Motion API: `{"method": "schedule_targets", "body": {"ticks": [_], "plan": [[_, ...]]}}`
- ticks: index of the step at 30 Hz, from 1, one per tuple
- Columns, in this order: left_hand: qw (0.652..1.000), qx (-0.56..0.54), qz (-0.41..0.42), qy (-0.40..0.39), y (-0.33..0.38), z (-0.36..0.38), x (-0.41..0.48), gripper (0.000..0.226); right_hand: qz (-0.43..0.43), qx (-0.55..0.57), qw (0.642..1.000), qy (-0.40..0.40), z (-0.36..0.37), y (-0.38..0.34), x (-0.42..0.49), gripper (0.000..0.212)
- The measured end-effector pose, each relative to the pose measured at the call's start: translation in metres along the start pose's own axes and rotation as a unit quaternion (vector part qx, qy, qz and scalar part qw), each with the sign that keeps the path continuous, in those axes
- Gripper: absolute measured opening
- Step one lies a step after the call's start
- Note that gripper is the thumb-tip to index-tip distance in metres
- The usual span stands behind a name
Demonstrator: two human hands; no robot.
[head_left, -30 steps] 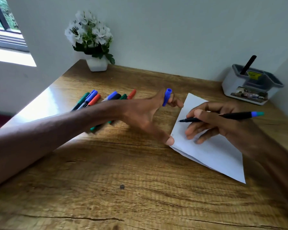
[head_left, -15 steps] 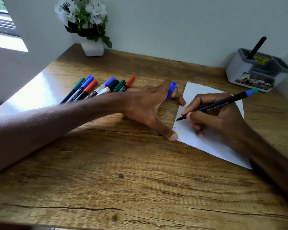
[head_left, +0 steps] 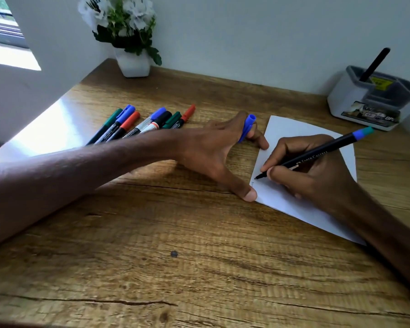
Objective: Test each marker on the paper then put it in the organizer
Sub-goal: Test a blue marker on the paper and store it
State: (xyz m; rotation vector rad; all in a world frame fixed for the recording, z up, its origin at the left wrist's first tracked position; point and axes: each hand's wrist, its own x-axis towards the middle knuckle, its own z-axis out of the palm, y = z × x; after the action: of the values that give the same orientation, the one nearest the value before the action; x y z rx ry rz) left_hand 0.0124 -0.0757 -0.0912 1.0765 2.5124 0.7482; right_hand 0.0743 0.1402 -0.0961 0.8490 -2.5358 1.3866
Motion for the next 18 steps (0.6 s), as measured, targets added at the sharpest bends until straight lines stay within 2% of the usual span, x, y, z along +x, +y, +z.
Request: {"method": "schedule_targets", "body": {"ticks": [14,18], "plan": [[1.0,0.007,0.003,0.004,-0.0026,0.001,0.0001,0.1,-0.004,-0.015,1.0,0.011,0.0005,-0.0027,-0.0006,0.008],[1.0,0.007,-0.003,0.005,-0.0022,-0.0001,0.0017,0.101,0.002,-0.025,1.0,0.008,-0.0006,-0.0015,-0.0006,0.019]]}}
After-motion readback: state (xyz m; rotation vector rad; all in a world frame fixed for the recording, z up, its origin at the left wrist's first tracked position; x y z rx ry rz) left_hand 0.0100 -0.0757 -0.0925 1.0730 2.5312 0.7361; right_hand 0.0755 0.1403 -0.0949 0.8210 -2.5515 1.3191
